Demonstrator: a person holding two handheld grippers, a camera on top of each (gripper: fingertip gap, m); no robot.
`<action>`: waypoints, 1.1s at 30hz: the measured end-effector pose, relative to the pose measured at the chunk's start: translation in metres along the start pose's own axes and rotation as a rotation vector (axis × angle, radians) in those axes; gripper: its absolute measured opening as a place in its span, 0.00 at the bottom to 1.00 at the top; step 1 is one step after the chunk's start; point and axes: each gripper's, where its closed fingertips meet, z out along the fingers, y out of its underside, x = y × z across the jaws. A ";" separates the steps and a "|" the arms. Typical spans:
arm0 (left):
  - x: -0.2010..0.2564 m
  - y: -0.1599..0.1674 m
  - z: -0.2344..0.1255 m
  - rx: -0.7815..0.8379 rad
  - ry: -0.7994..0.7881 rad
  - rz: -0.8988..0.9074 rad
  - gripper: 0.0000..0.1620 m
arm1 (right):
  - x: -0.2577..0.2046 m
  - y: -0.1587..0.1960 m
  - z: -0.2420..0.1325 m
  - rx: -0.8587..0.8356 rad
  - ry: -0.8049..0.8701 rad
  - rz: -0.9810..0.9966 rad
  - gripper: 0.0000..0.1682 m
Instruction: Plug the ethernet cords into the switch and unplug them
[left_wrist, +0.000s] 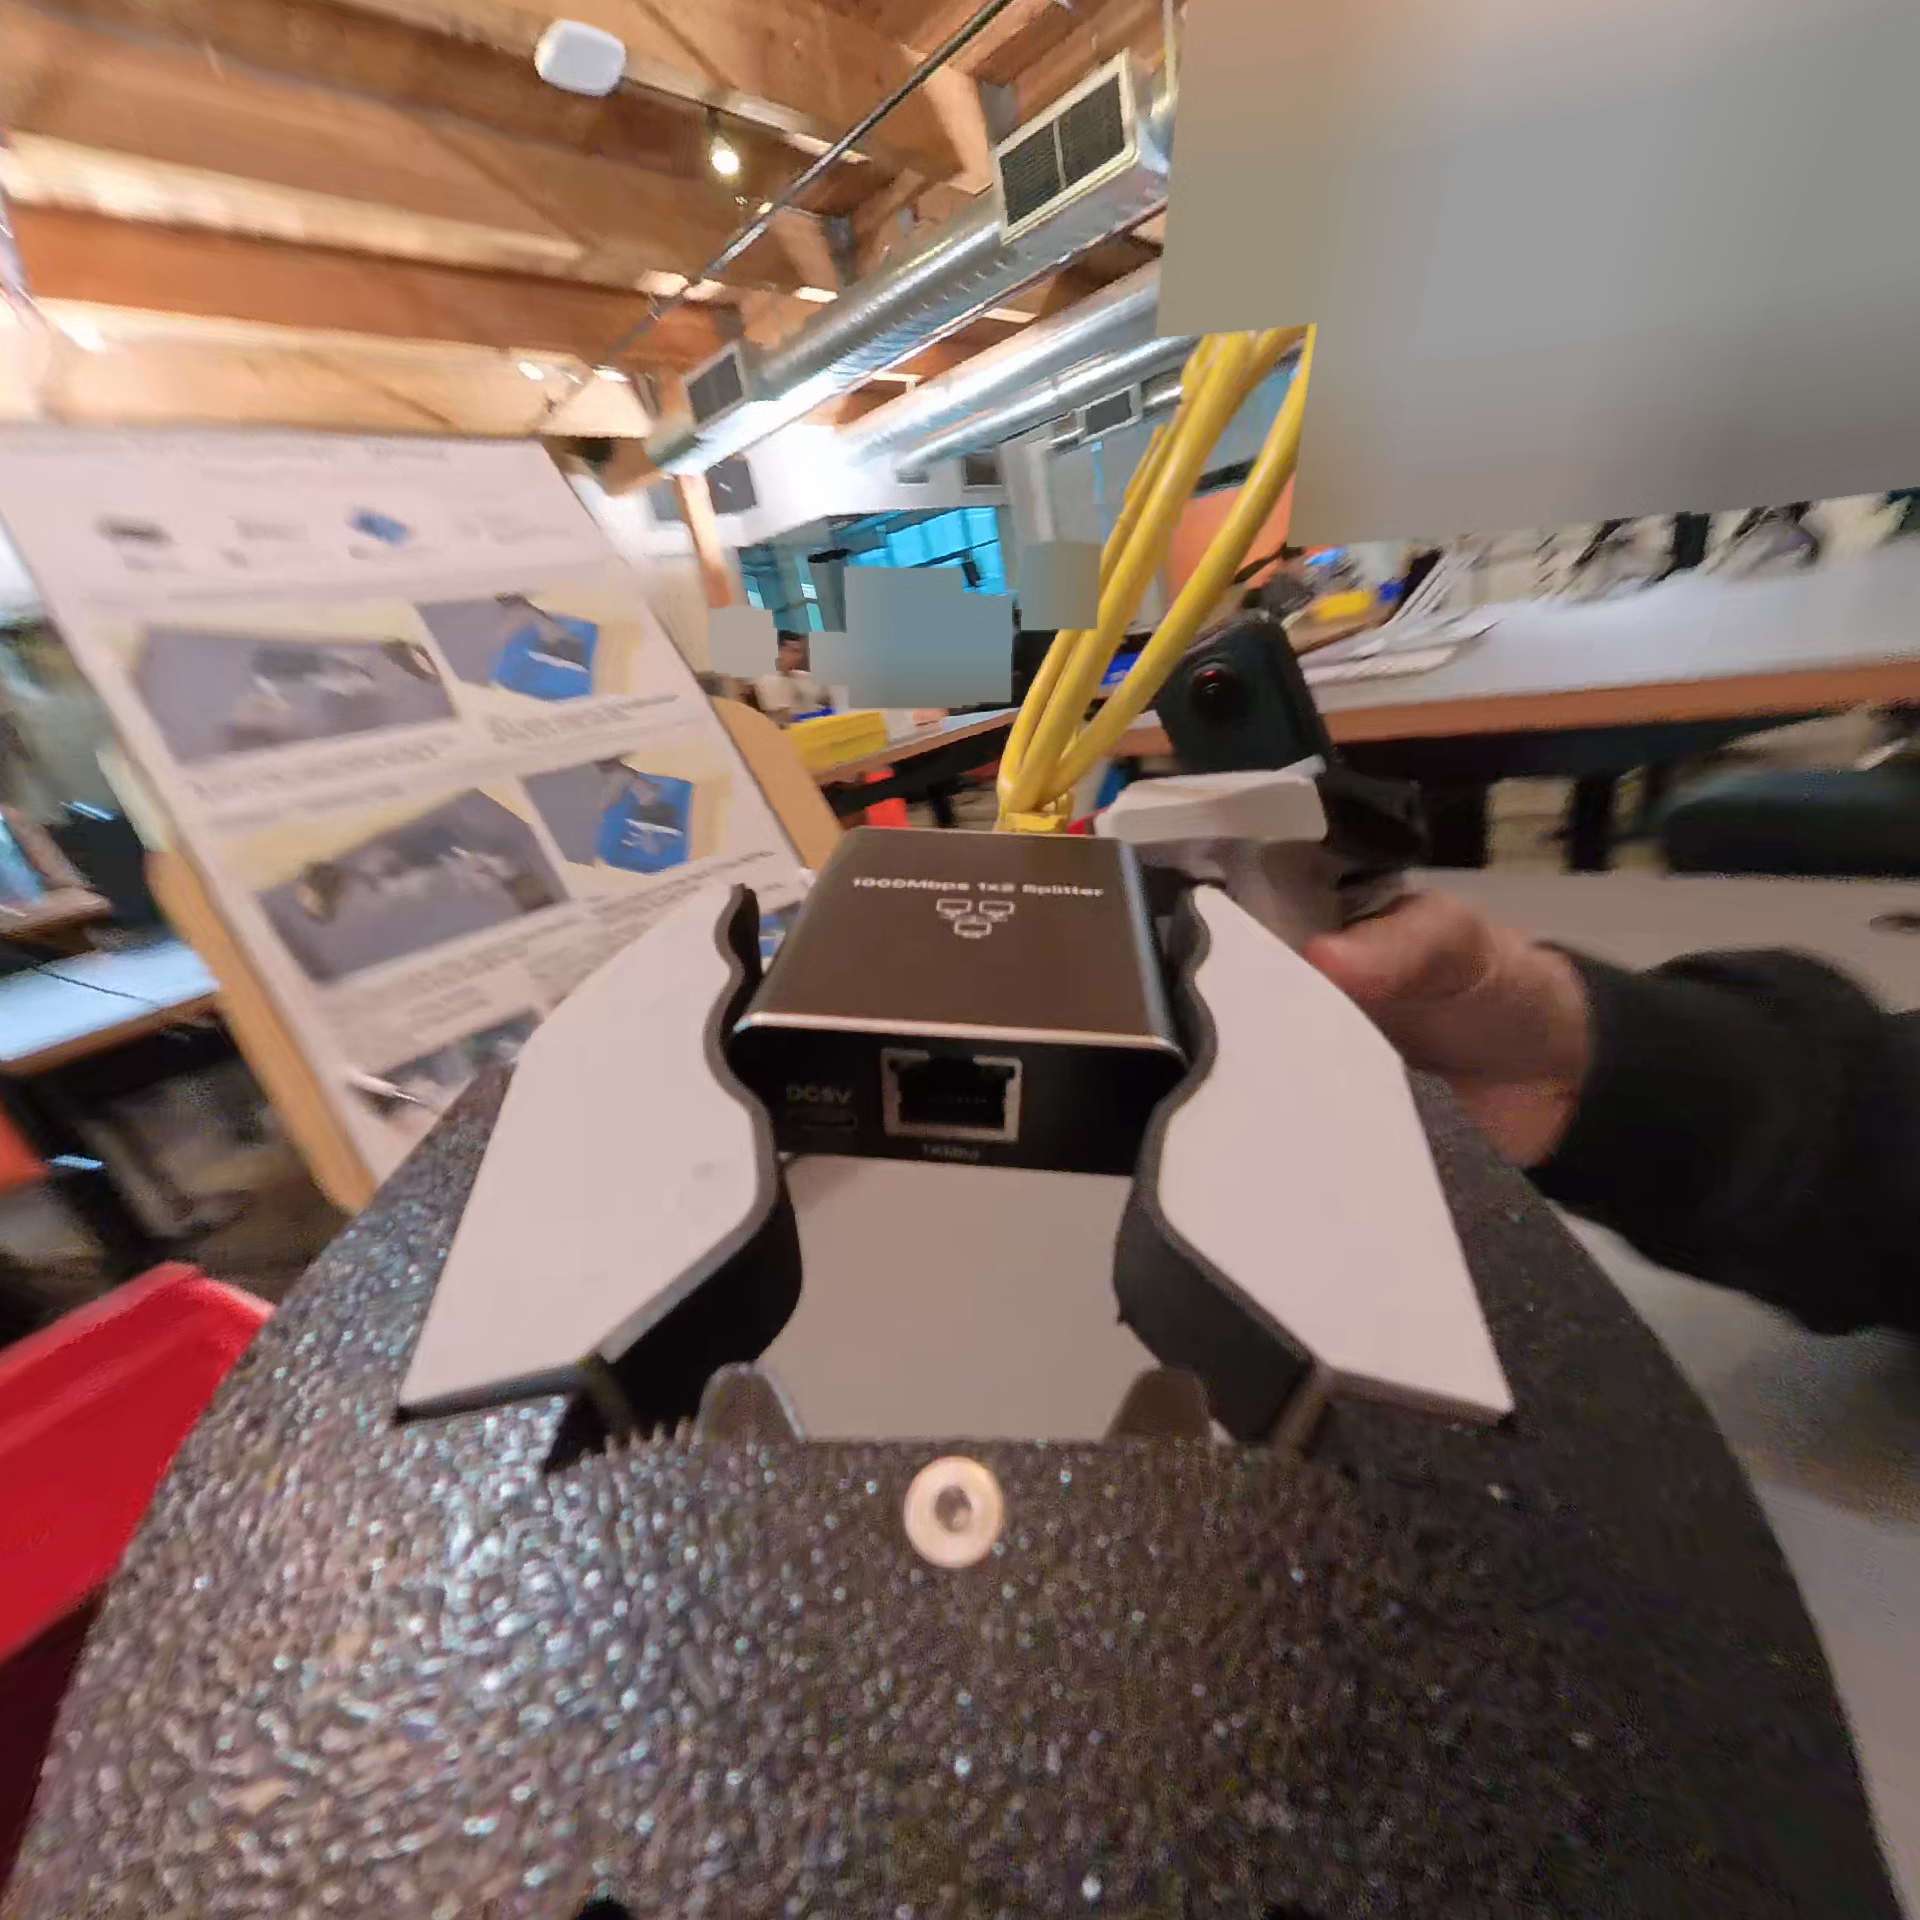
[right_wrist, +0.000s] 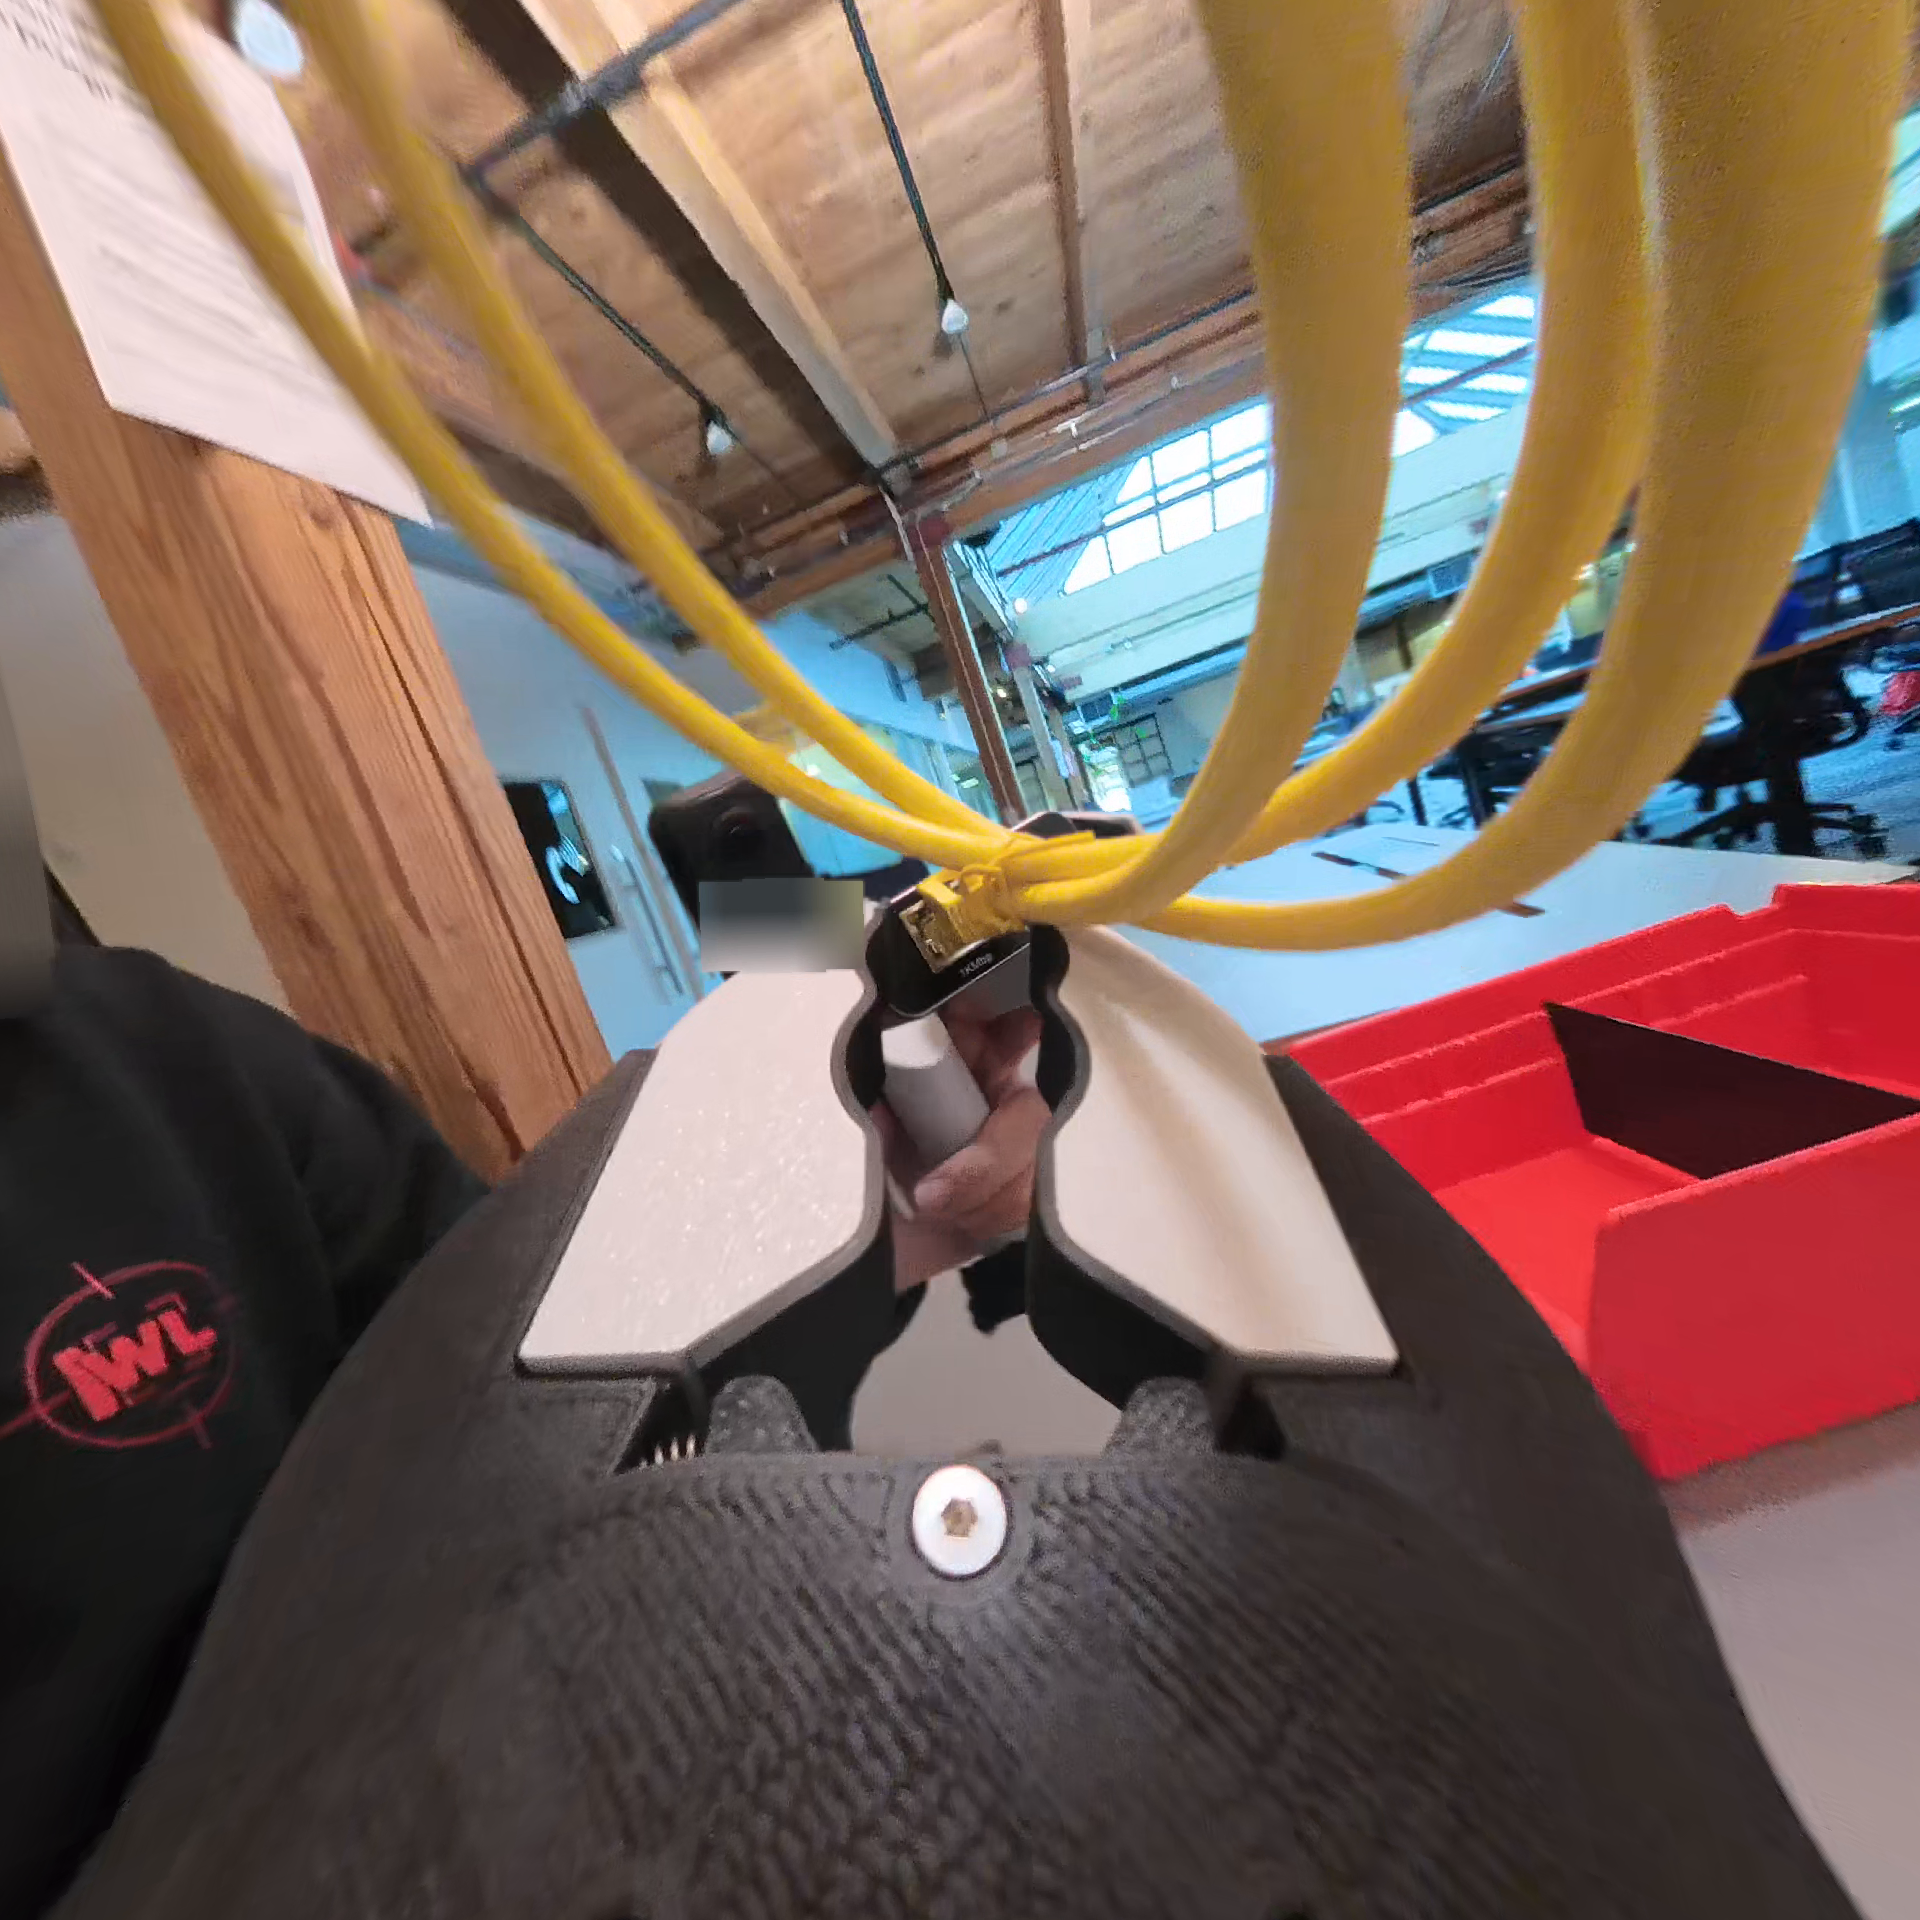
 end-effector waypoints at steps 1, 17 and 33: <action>0.000 -0.002 -0.001 -0.004 -0.028 0.088 0.46 | -0.001 -0.002 0.001 0.022 -0.004 0.045 0.15; 0.002 -0.011 -0.007 -0.026 -0.207 0.696 0.46 | -0.013 0.000 0.006 0.032 -0.085 0.242 0.09; -0.002 0.007 0.001 -0.076 -0.182 0.564 0.46 | 0.001 0.006 -0.003 -0.019 -0.084 0.304 0.09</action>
